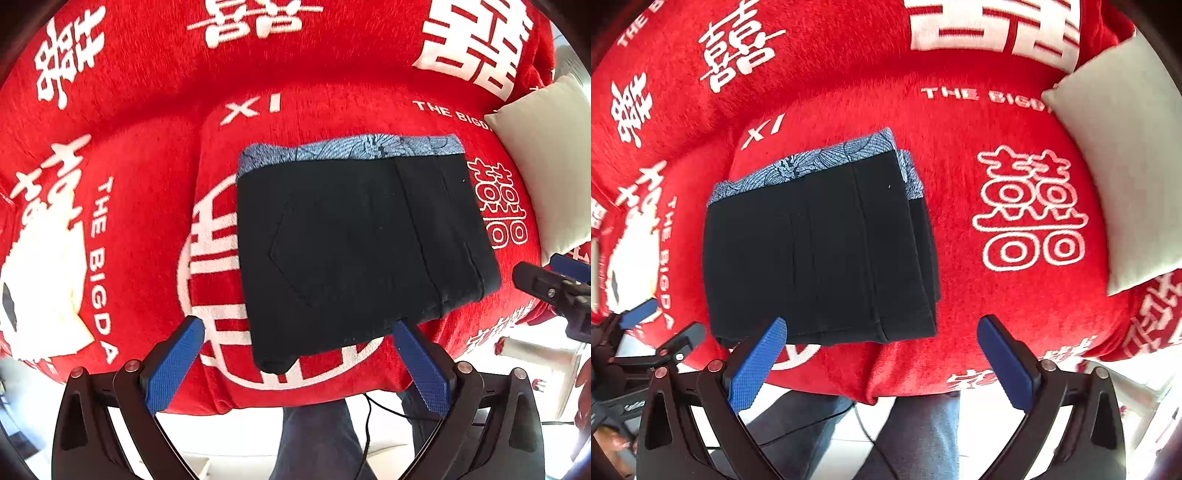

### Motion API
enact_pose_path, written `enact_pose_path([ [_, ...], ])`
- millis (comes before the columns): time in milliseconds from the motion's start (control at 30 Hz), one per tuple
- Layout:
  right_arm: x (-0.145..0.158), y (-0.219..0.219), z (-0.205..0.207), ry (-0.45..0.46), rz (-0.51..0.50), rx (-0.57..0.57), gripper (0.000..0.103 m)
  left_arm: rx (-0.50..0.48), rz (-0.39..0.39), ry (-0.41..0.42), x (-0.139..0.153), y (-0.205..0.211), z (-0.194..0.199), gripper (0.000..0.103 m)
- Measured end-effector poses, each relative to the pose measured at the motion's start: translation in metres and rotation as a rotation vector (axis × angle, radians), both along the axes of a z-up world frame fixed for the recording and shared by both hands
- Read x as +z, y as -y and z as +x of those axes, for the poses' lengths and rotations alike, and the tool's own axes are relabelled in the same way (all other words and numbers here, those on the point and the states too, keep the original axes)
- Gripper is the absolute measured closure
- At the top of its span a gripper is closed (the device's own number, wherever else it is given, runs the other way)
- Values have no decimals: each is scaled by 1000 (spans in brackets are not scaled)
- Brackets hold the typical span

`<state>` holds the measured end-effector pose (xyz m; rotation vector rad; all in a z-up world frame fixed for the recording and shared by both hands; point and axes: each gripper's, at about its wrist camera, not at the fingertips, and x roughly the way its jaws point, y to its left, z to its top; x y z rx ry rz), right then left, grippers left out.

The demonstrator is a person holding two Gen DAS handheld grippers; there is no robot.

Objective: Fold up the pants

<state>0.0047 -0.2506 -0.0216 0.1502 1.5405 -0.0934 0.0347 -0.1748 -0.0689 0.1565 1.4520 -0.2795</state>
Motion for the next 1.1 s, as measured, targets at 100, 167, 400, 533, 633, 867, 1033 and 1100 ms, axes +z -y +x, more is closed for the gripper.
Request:
enact_pose_path([
  [100, 4, -10, -1, -30, -29, 17, 0, 14, 10, 18, 9, -2, -3, 0],
  [167, 8, -13, -3, -41, -5, 9, 0, 33, 11, 20, 12, -3, -3, 0],
  [400, 15, -16, -10, -43, -6, 1, 0, 82, 19, 36, 22, -1, -9, 0],
  [533, 17, -16, -12, -38, -12, 33, 0, 119, 33, 36, 27, 0, -15, 0],
  [633, 23, -18, -14, -27, -16, 62, 0, 142, 43, 41, 33, 2, -23, 0],
  [867, 30, -21, -18, -12, -18, 112, 0, 148, 52, 43, 38, 11, -35, 0],
  [1033, 30, -19, -23, -13, -7, 106, 0, 153, 69, 36, 38, 13, -41, 0],
  [1100, 30, -17, -25, -15, -6, 103, 0, 156, 68, 27, 37, 13, -43, 0],
])
